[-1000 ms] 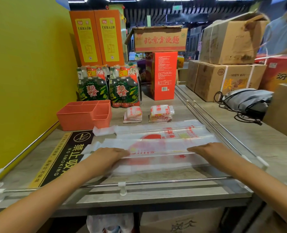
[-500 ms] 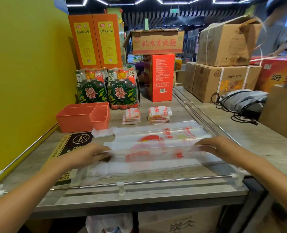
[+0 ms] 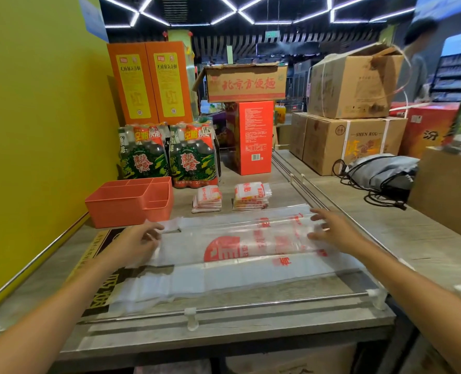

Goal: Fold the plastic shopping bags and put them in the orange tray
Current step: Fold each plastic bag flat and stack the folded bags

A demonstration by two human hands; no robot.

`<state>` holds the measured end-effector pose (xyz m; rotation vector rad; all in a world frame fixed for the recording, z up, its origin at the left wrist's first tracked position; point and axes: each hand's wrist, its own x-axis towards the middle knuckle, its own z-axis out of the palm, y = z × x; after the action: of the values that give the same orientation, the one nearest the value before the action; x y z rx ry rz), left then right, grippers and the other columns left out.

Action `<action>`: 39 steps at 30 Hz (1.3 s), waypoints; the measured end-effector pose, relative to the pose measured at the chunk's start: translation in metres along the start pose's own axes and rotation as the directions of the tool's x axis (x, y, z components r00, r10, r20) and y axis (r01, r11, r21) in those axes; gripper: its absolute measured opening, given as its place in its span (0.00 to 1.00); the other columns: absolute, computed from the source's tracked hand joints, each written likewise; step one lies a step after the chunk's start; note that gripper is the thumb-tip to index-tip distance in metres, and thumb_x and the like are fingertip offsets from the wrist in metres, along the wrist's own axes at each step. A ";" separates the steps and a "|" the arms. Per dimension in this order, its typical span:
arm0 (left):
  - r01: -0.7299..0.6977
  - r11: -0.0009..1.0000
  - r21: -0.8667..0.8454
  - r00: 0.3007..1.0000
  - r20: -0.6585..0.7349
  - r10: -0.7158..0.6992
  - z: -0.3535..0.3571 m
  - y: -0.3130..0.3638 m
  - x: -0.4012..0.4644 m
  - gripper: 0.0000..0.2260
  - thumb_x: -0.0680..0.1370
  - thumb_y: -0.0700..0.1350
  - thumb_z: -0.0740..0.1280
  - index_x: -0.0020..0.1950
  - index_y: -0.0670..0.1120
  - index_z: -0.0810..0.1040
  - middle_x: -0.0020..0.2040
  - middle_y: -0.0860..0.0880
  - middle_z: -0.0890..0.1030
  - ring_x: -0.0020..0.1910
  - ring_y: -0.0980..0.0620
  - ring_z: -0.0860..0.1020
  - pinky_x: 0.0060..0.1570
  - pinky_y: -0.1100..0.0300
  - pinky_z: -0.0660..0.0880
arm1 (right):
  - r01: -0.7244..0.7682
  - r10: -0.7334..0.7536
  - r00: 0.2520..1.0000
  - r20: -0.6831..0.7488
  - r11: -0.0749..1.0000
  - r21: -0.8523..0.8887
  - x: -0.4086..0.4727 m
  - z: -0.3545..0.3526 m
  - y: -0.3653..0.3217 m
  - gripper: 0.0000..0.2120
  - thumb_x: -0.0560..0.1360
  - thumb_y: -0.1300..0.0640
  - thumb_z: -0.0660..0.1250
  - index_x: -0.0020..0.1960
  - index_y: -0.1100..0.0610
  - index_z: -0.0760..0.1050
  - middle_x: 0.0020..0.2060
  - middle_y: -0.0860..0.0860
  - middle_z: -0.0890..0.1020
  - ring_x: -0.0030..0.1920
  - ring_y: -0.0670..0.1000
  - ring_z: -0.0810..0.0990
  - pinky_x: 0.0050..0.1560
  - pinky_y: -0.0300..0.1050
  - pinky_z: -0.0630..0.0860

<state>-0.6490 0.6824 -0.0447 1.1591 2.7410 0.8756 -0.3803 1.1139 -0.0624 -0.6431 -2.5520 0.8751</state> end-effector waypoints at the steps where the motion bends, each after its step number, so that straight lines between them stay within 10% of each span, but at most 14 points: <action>1: -0.016 0.996 0.084 1.000 -0.009 0.017 0.003 0.003 0.000 0.18 0.78 0.38 0.70 0.66 0.54 0.77 0.60 0.54 0.80 0.58 0.55 0.77 0.60 0.56 0.76 | 0.017 -0.017 1.000 0.009 0.996 -0.090 0.001 0.004 0.000 0.37 0.70 0.59 0.79 0.75 0.51 0.67 0.69 0.49 0.74 0.65 0.55 0.76 0.63 0.50 0.74; 7: -0.406 0.837 0.368 0.905 0.034 0.424 0.029 0.029 -0.004 0.20 0.81 0.44 0.67 0.73 0.53 0.72 0.76 0.52 0.68 0.75 0.52 0.65 0.74 0.48 0.65 | 0.368 -0.384 0.921 0.070 0.794 -0.484 -0.002 0.022 -0.023 0.27 0.77 0.59 0.71 0.74 0.49 0.69 0.76 0.50 0.67 0.77 0.53 0.63 0.77 0.54 0.62; 12: -0.478 0.836 0.268 0.856 0.355 0.375 0.063 0.088 -0.013 0.27 0.85 0.58 0.52 0.83 0.55 0.49 0.80 0.61 0.43 0.78 0.63 0.40 0.73 0.68 0.37 | 0.540 -0.415 0.824 0.386 0.783 -0.309 -0.026 0.052 -0.089 0.27 0.83 0.46 0.60 0.80 0.48 0.60 0.80 0.47 0.60 0.79 0.49 0.58 0.79 0.49 0.56; 20: -0.341 0.859 0.383 0.852 0.512 0.110 0.092 0.096 -0.011 0.33 0.83 0.65 0.44 0.82 0.52 0.37 0.81 0.52 0.35 0.79 0.56 0.34 0.78 0.53 0.36 | 0.500 -0.199 0.724 0.660 0.811 -0.304 -0.036 0.099 -0.121 0.36 0.81 0.32 0.45 0.82 0.48 0.39 0.81 0.45 0.42 0.81 0.48 0.38 0.79 0.51 0.38; 30: -0.325 0.870 0.371 0.846 0.525 0.092 0.090 0.091 -0.017 0.40 0.72 0.73 0.36 0.80 0.58 0.34 0.80 0.54 0.32 0.78 0.54 0.31 0.78 0.51 0.33 | 0.482 -0.159 0.754 0.637 0.793 -0.373 -0.037 0.109 -0.119 0.38 0.79 0.29 0.43 0.82 0.46 0.38 0.81 0.46 0.38 0.80 0.49 0.34 0.77 0.53 0.33; 39: -0.267 0.877 0.399 0.846 0.532 0.016 0.094 0.092 -0.012 0.33 0.82 0.67 0.43 0.80 0.56 0.33 0.80 0.54 0.30 0.78 0.53 0.29 0.78 0.48 0.33 | 0.473 -0.143 0.754 0.641 0.795 -0.380 -0.034 0.116 -0.122 0.38 0.78 0.28 0.40 0.81 0.45 0.36 0.81 0.45 0.38 0.80 0.50 0.33 0.79 0.57 0.34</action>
<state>-0.5573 0.7719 -0.0784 1.4268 2.4665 -0.1258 -0.4434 0.9554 -0.0760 -0.0128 -3.3748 0.2440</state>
